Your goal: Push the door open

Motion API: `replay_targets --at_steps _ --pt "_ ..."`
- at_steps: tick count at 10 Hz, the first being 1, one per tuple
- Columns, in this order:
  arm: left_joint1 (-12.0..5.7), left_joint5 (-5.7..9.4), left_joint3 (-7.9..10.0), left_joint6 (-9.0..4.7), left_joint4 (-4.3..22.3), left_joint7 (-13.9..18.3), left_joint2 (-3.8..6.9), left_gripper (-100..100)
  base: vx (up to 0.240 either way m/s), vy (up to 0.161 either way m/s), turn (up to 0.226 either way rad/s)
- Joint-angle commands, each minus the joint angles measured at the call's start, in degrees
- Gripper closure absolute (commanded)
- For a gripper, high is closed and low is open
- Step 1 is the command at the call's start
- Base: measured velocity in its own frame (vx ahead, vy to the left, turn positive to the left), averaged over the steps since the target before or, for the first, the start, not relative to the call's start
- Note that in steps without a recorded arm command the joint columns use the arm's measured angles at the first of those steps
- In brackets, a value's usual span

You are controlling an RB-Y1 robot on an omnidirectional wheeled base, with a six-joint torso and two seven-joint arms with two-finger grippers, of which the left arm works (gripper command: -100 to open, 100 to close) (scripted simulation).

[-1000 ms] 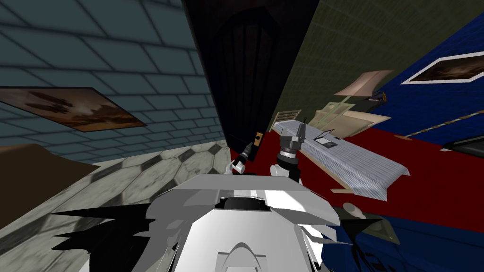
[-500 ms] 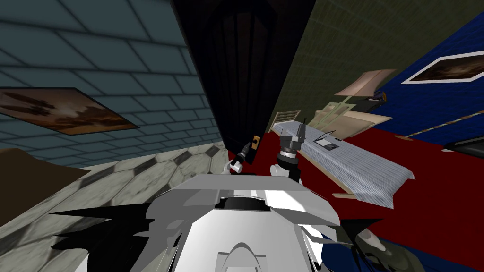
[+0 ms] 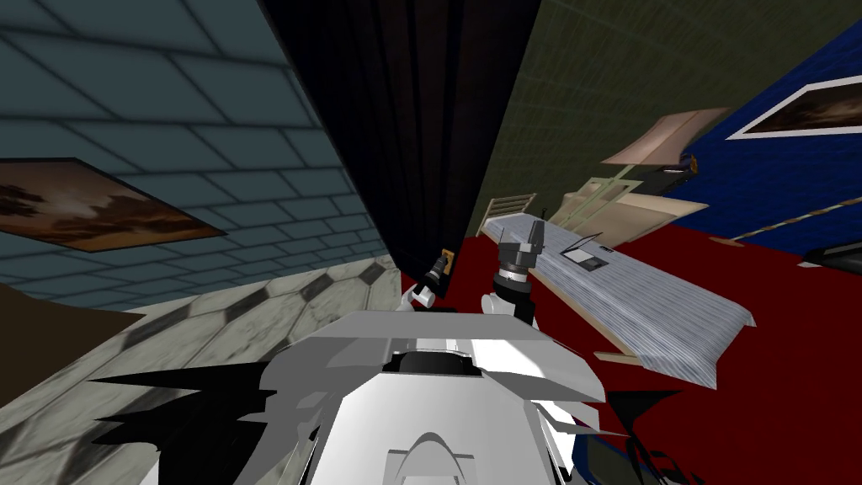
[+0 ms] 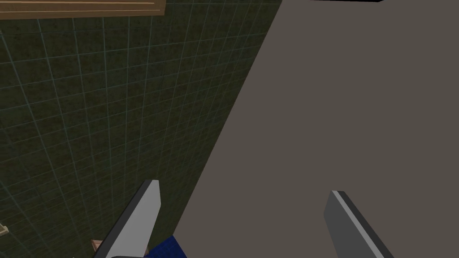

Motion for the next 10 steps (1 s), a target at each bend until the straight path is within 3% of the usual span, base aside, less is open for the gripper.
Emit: replay_targets --at_steps 1,6,7,10 --pt "0.04 0.0 -0.01 0.04 0.0 0.0 0.13 100 0.0 0.0 0.0" --pt "0.04 0.0 -0.01 0.04 0.0 0.0 0.13 100 -0.014 0.013 -0.003" --pt "0.37 0.02 -0.06 0.26 -0.2 -0.1 1.59 100 0.077 -0.092 0.155" --pt "0.85 0.08 -0.04 0.54 -0.8 -0.4 2.87 100 0.176 -0.157 0.195"
